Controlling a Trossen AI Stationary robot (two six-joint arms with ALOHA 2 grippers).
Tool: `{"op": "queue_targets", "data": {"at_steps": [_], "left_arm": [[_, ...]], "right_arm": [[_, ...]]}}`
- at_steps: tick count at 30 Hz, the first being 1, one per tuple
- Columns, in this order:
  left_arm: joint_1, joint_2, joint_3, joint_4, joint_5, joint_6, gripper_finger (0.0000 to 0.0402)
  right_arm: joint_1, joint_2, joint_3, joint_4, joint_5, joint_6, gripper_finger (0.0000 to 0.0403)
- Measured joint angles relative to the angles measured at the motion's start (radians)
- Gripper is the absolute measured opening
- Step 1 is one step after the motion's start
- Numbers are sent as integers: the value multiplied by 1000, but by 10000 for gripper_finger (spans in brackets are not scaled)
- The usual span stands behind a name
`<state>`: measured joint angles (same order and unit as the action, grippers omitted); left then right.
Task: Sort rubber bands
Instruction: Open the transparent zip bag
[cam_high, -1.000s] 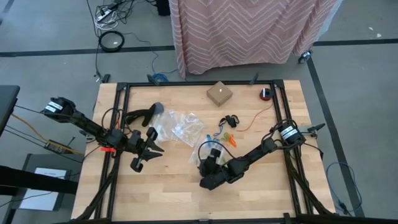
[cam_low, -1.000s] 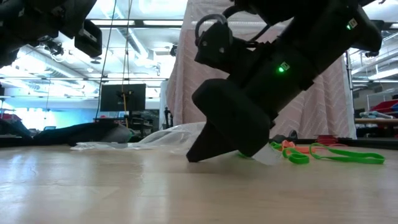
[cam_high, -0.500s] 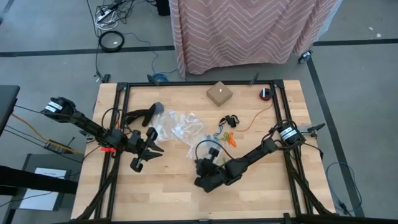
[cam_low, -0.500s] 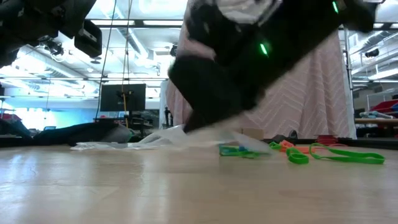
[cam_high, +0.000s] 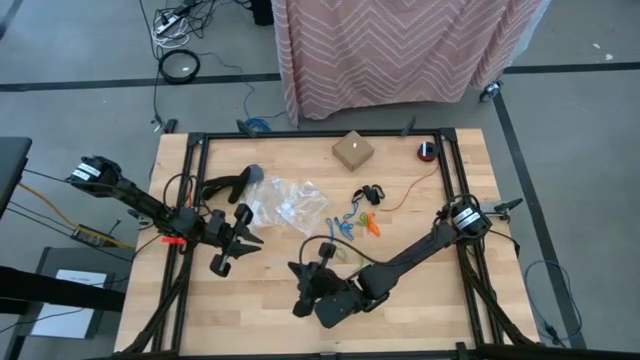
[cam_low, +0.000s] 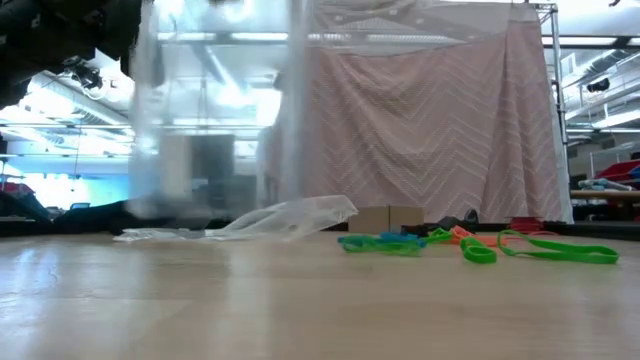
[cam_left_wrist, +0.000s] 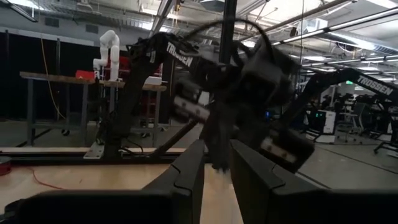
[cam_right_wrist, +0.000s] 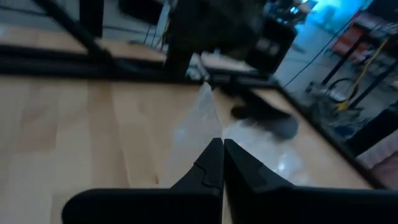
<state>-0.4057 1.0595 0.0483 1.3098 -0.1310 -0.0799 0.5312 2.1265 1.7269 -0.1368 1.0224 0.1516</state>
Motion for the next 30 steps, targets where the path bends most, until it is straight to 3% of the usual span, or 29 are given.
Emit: {"op": "queue_targets", "data": {"at_steps": [7,16,22,24,27,30], "left_arm": [[0,0,0,-6,17,-2,83],[0,2,-41,-77,-74,-26,83],[0,10,-41,-129,-82,-29,83],[0,13,-41,-157,-92,-30,83],[0,15,-41,-204,-110,-45,83],[0,15,-41,-223,-112,-62,83]], "right_arm": [[-19,0,40,-31,117,-8,0],[-32,0,40,-29,128,-9,0],[-32,-1,40,-19,133,-24,0],[-32,-1,40,-28,92,-30,0],[-41,-2,40,-58,-81,-26,8],[-63,-2,41,-139,-269,86,36]]}}
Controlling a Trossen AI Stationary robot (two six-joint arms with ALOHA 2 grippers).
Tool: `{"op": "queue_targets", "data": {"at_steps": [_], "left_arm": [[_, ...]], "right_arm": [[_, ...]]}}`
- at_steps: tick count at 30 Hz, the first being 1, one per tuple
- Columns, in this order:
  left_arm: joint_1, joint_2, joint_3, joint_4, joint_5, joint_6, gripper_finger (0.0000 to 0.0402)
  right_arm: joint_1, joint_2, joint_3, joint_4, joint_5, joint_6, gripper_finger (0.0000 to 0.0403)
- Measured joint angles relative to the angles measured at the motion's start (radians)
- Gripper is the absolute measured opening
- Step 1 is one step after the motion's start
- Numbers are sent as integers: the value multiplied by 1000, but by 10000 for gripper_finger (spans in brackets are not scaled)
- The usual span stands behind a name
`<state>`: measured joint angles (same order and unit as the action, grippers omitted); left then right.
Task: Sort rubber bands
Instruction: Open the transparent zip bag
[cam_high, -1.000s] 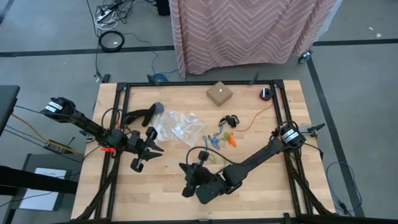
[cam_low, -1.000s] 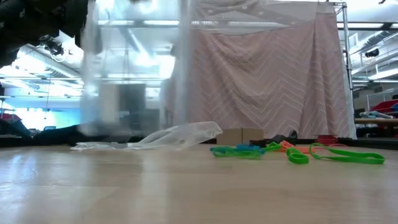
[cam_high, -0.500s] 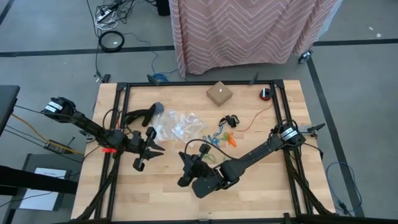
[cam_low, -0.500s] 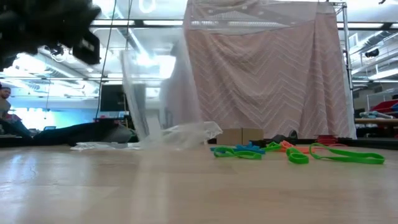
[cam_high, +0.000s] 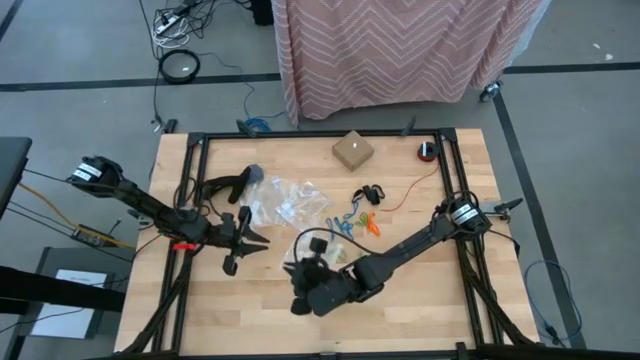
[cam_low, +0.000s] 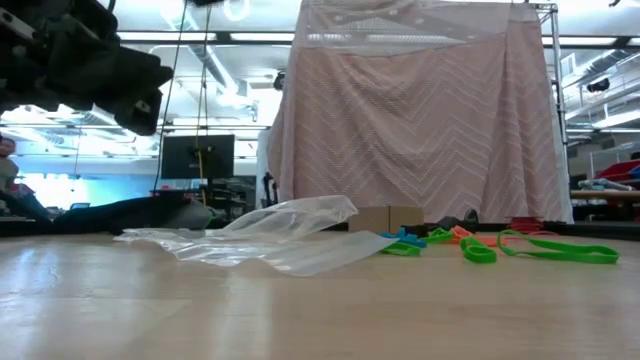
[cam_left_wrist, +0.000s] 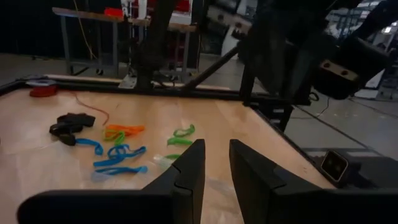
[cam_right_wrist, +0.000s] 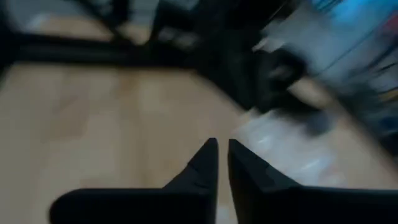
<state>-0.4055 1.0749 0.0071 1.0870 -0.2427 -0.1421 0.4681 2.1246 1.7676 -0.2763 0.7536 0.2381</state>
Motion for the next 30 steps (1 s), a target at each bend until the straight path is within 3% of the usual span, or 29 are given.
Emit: {"op": "queue_targets", "data": {"at_steps": [5,11,18,23,27,30], "left_arm": [[0,0,0,6,0,-1,83],[0,0,0,9,-1,-17,83],[0,0,0,7,-12,-21,83],[0,0,0,1,-59,-32,83],[0,0,0,-108,-165,-176,83],[0,0,0,-244,-169,-333,83]], "right_arm": [[-46,0,-2,-135,-188,121,113],[-83,0,-86,-127,-248,199,178],[-106,0,-196,79,-261,207,179],[-106,0,-240,124,-259,213,172],[-106,0,-255,98,-246,214,171],[-102,0,-251,105,-246,213,171]]}}
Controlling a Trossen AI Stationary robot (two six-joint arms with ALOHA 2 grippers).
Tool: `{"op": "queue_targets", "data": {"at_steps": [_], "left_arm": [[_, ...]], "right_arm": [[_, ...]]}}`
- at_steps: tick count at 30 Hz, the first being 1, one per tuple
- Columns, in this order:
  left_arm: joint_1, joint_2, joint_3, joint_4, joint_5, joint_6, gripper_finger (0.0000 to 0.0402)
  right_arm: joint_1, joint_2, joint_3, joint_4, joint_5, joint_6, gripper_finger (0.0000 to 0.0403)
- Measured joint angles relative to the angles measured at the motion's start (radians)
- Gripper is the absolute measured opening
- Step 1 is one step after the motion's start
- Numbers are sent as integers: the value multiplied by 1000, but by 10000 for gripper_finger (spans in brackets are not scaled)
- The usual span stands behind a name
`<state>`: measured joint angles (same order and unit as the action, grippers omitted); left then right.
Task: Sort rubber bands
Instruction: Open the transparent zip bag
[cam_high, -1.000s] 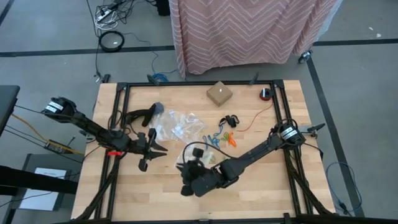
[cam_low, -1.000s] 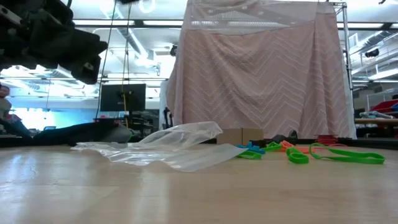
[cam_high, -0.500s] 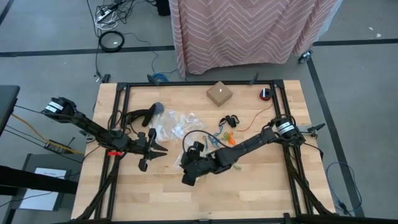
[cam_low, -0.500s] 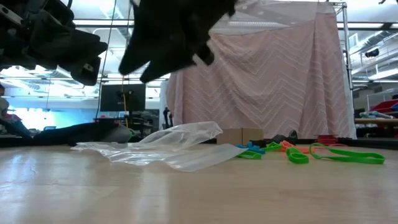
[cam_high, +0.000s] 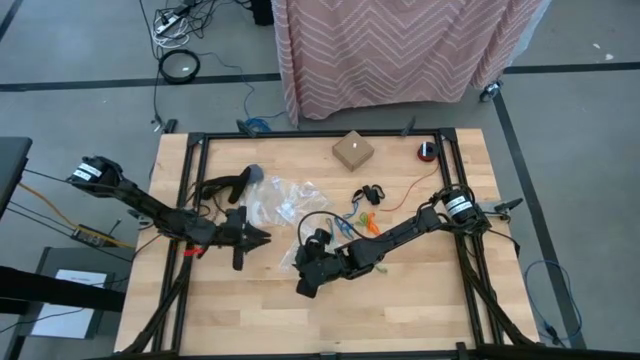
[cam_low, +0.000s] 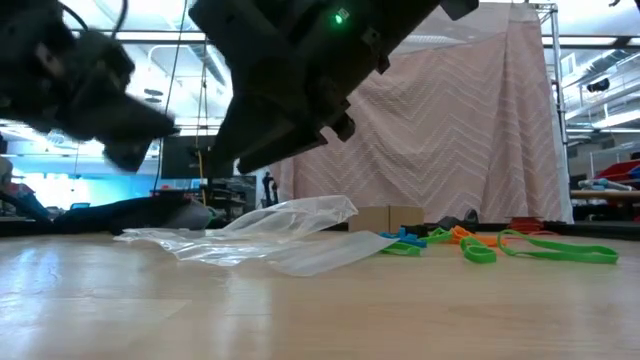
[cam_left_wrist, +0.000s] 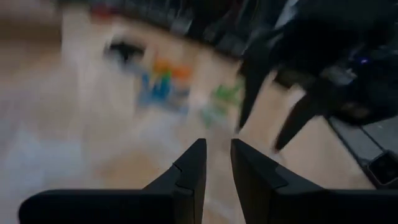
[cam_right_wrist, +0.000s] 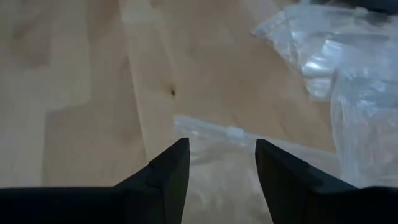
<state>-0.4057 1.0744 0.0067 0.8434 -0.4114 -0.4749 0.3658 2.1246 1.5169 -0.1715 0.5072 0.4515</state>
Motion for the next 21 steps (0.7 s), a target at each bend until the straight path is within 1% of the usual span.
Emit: {"op": "queue_targets", "data": {"at_steps": [2,4,7,10,14,18,21], "left_arm": [[0,0,0,-64,12,-120,83],[0,0,0,-89,45,-221,83],[-2,0,7,-109,93,-287,83],[-7,3,43,-137,99,-288,83],[-8,51,68,-168,63,-286,83],[-7,148,87,-147,50,-304,83],[-7,243,96,-60,50,-314,83]], "right_arm": [[5,0,2,0,-2,0,171],[9,0,1,-4,-3,0,171],[17,0,1,-3,-3,-8,171],[19,0,1,-4,-4,-9,171],[18,0,1,-21,-4,-11,171],[20,0,1,-21,-3,-34,171],[28,0,2,-24,-3,-33,171]]}}
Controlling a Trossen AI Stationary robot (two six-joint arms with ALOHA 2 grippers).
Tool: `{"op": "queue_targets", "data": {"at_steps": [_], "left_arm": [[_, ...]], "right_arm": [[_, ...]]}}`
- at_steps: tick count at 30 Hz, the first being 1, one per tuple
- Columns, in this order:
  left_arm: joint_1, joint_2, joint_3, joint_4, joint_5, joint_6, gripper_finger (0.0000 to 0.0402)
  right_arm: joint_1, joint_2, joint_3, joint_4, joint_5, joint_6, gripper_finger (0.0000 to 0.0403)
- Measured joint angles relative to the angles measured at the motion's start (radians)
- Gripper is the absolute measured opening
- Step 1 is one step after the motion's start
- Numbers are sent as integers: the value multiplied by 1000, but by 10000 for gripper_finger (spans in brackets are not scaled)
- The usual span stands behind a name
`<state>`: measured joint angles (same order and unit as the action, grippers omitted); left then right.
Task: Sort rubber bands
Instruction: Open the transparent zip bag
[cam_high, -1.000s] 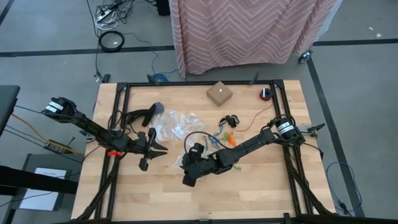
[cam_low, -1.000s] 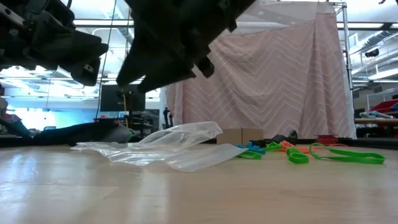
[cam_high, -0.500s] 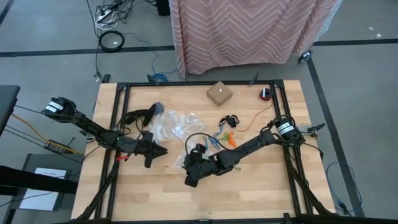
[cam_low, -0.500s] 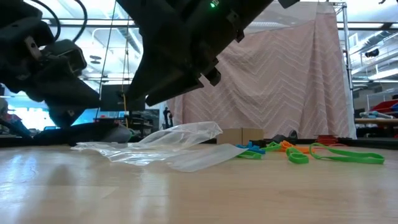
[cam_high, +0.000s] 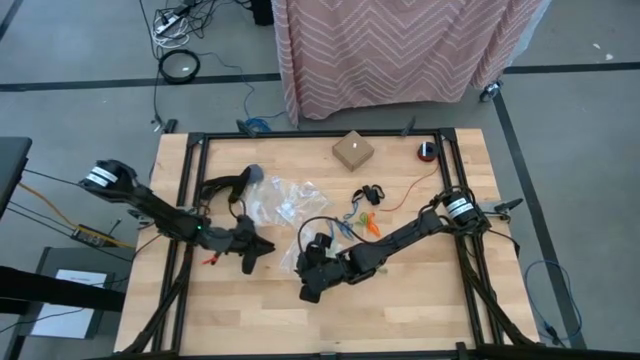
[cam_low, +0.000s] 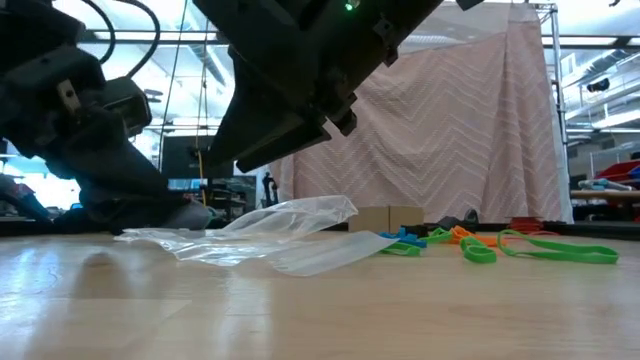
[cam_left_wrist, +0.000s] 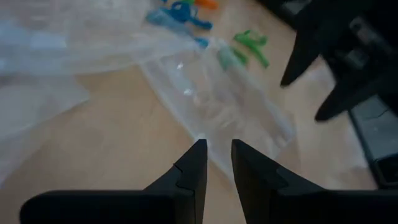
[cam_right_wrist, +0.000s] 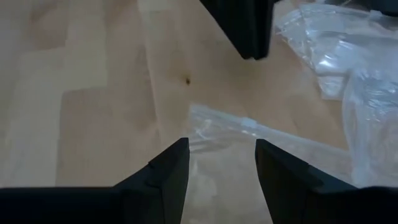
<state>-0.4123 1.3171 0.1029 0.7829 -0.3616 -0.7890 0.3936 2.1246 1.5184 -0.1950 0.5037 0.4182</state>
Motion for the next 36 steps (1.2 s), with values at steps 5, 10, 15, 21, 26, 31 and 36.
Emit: {"op": "queue_targets", "data": {"at_steps": [5,10,15,21,26,31,36], "left_arm": [[0,161,1,175,25,2,83],[0,314,1,343,55,26,83],[-6,384,-1,433,80,57,83],[-61,390,1,378,122,248,83],[-101,390,22,273,87,403,83],[-123,385,91,113,-8,547,83],[-125,389,131,61,-83,643,83]], "right_arm": [[12,-5,0,-5,-1,-5,171],[25,-23,0,-31,-4,-16,171],[40,-28,0,-44,-9,-6,171],[45,-28,0,-61,-8,25,170],[46,-28,0,-59,-8,30,169],[46,-28,0,-55,-8,35,169],[49,-28,0,-50,-8,49,169]]}}
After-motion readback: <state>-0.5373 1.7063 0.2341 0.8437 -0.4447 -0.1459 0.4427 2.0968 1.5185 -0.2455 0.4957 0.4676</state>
